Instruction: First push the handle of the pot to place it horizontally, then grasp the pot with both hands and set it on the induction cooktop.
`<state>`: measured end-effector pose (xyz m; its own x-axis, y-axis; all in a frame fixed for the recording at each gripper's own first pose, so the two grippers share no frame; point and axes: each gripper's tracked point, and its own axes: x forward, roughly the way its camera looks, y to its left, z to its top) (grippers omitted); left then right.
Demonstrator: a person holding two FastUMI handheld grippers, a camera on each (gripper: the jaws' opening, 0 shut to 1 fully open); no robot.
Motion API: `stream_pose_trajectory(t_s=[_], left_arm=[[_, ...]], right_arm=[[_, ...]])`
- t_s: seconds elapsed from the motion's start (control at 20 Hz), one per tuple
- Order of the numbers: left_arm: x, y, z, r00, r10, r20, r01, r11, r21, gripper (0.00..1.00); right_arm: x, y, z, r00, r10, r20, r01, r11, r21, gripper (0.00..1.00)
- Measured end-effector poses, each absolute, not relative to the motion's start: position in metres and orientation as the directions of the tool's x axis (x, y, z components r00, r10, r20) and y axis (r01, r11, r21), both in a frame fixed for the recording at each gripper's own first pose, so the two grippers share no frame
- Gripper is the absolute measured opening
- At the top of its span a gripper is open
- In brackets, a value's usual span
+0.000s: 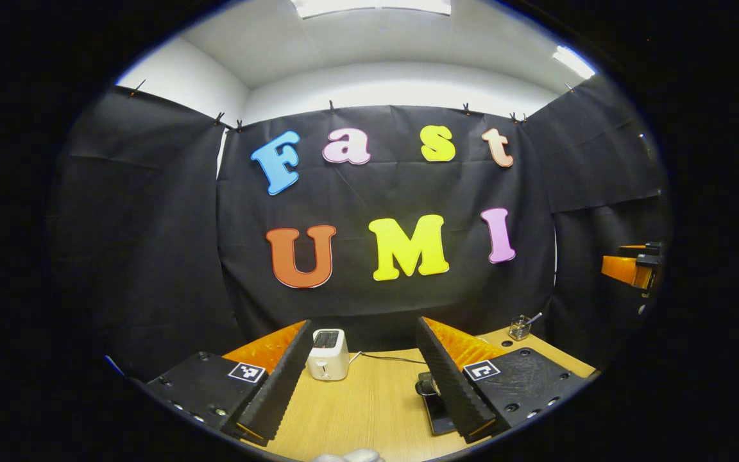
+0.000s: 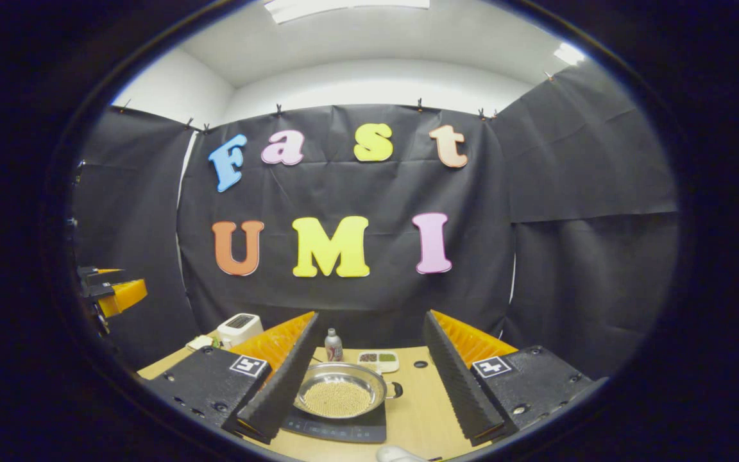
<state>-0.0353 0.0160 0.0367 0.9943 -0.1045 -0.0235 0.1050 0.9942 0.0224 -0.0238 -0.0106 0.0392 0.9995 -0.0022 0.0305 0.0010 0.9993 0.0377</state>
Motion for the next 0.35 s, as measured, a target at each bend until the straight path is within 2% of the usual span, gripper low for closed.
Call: stream_pose_trajectory(t_s=[0.35], left_arm=[[-0.0331,0.0092,0.0306,0.992,-0.116,-0.045,0.116,0.993,0.012,0.96]], right_arm=[[-0.0201,-0.0066,0.0422,1.0,0.019,0.01,-0.019,1.0,0.006,1.0]])
